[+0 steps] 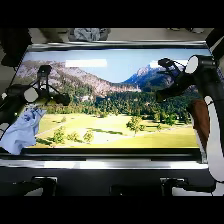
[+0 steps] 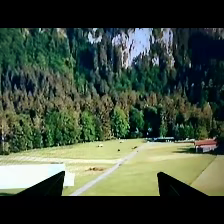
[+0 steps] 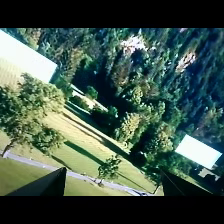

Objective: Fold the shirts.

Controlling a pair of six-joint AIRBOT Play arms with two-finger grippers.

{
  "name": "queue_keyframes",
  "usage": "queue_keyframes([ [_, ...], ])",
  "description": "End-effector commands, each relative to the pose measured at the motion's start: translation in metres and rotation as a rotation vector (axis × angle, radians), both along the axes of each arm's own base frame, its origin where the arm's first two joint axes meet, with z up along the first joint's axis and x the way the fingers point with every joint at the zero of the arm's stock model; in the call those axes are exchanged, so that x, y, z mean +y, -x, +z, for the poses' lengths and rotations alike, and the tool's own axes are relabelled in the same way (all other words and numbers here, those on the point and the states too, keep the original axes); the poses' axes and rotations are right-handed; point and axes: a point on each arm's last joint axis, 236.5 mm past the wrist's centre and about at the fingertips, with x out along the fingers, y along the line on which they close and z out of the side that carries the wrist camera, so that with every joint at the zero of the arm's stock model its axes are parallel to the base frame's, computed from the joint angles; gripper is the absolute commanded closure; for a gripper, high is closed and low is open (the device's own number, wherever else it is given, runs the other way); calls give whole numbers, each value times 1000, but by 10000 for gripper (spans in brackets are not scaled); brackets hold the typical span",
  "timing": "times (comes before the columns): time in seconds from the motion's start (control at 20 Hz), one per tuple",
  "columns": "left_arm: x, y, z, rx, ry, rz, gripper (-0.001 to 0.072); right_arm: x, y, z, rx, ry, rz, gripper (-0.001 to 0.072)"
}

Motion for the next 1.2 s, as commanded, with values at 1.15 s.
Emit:
queue_keyframes([
  [1.15,300,-66,-152,375,238,635,33,3,-11,3,-37,-31,-72,32],
])
